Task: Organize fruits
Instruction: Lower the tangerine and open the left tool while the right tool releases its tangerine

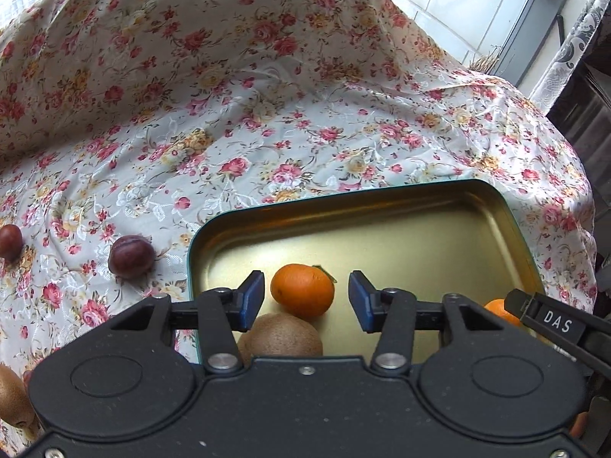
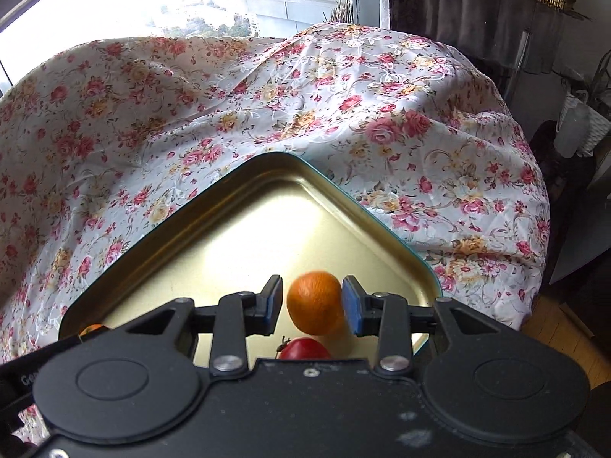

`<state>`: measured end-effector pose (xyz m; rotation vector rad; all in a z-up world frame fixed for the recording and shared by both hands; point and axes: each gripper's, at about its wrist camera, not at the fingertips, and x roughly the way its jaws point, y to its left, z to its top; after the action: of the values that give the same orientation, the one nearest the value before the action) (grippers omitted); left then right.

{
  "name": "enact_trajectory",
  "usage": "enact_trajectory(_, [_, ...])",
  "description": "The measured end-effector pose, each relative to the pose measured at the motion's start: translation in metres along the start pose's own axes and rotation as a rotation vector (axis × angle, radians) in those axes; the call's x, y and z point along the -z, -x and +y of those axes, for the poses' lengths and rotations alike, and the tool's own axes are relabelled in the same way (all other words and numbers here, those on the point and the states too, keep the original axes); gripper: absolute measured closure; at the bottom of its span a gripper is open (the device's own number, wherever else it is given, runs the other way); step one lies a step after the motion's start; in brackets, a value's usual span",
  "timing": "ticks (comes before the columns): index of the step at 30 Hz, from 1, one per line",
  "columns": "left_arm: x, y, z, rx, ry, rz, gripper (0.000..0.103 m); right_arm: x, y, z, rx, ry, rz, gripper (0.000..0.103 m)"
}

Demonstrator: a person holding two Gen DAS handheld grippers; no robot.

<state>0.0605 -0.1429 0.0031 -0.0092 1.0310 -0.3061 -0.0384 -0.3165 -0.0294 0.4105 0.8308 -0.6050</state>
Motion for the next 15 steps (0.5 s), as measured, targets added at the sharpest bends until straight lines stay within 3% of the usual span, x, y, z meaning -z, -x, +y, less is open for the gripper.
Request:
enact_trajectory(2, [0.002, 0.000, -0.004, -0.004, -0.010, -0.008, 0.038, -0.001, 0.003, -0.005, 0.015, 0.001, -0.017, 0.065])
enact_trajectory(8, [0.003, -0.009, -0.001, -0.010, 0.012, 0.033, 0.038, -0.004, 0.001, -0.015, -0.034, -0.054, 0.023, 0.065])
enact_trajectory(15, [0.004, -0.015, 0.005, -0.041, 0.032, 0.067, 0.038, -0.003, 0.000, -0.010, -0.022, -0.043, 0.043, 0.065])
